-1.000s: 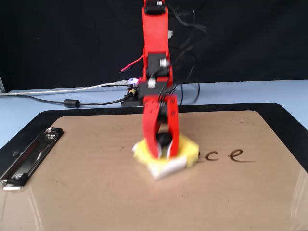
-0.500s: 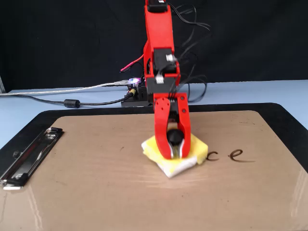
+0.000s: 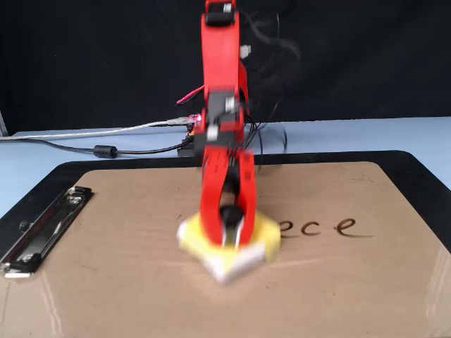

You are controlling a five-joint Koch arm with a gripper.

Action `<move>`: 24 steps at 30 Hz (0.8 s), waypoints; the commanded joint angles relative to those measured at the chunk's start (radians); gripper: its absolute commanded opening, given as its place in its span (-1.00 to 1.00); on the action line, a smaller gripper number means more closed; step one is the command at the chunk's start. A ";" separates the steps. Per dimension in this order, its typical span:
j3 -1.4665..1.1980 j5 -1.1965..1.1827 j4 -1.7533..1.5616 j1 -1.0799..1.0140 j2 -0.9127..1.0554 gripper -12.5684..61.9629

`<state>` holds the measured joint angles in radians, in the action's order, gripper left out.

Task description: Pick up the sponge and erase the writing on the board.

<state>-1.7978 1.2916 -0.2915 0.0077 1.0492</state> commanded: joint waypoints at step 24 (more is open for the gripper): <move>-0.385 0.169 0.288 0.107 0.457 -0.88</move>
<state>-2.1552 1.4036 -0.0031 0.0951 1.4849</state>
